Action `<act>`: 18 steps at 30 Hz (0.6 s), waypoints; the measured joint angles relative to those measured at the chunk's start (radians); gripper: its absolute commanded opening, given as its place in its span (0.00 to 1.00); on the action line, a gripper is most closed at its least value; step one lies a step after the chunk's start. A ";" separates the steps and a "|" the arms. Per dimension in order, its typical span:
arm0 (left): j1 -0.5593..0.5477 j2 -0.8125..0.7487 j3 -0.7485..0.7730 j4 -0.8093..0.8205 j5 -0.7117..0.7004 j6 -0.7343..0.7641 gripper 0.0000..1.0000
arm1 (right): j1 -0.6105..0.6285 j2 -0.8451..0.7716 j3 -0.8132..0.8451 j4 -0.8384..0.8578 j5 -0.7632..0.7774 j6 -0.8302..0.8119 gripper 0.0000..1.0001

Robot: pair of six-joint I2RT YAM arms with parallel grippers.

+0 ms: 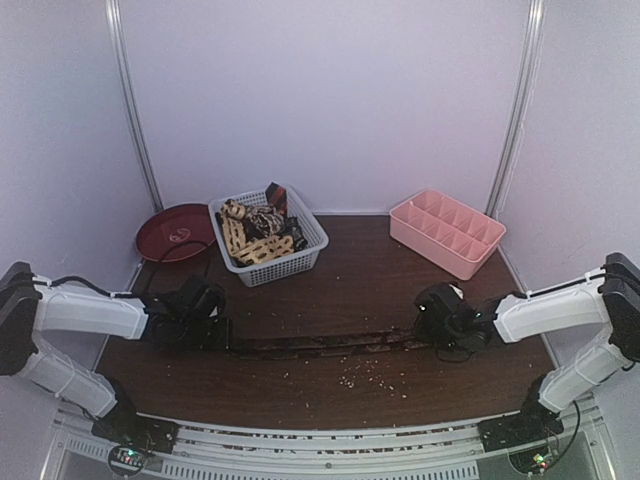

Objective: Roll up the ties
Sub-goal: Adjust the tie at the center of the board.

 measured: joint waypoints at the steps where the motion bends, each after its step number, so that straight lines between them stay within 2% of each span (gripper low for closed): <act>1: 0.000 0.012 0.006 0.008 -0.008 0.003 0.00 | -0.024 -0.018 -0.011 -0.021 0.016 0.006 0.33; 6: 0.016 0.049 0.024 0.029 -0.034 0.018 0.00 | -0.172 -0.090 -0.070 -0.087 0.070 0.027 0.32; 12: 0.025 0.055 0.034 0.065 -0.046 0.035 0.00 | -0.343 -0.107 -0.127 -0.089 0.073 0.001 0.31; 18: 0.027 0.055 0.033 0.178 0.016 0.055 0.00 | -0.438 -0.082 -0.121 -0.056 0.067 -0.028 0.29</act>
